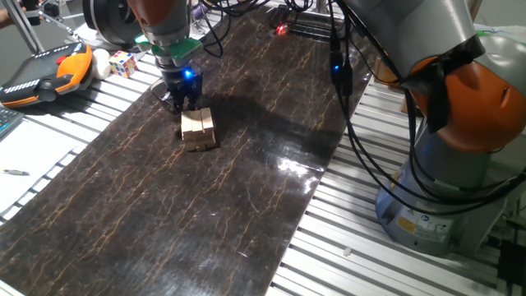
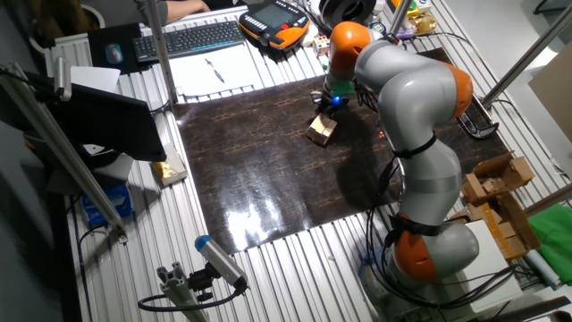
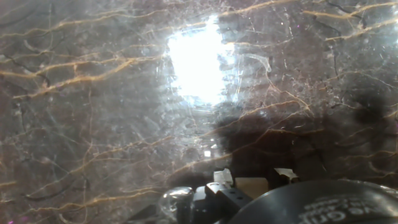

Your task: Play Jenga

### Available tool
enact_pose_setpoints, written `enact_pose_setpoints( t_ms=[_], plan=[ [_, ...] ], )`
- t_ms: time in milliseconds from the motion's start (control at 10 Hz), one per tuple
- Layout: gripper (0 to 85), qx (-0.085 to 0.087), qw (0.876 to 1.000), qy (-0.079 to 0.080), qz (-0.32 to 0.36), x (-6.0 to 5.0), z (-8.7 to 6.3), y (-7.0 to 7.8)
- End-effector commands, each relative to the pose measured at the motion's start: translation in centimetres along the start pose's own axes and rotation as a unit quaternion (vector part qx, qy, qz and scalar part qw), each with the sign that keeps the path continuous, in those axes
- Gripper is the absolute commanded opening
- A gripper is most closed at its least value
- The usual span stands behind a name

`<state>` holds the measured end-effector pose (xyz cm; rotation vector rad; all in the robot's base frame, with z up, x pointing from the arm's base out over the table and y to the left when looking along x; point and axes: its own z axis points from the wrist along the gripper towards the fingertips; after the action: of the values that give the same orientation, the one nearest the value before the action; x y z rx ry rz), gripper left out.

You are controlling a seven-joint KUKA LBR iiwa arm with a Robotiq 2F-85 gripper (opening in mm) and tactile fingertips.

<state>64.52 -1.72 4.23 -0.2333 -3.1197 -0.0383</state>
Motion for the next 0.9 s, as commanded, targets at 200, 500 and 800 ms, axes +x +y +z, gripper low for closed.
enact_pose_setpoints(
  t_ms=[200,500,800],
  plan=[
    [36.7,0.003,1.000,0.002,-0.003,-0.01,-0.03,-0.02],
    [34.7,0.004,1.000,0.005,-0.006,-0.01,-0.02,-0.02],
    [33.3,0.005,1.000,0.007,-0.008,-0.02,-0.03,-0.03]
  ],
)
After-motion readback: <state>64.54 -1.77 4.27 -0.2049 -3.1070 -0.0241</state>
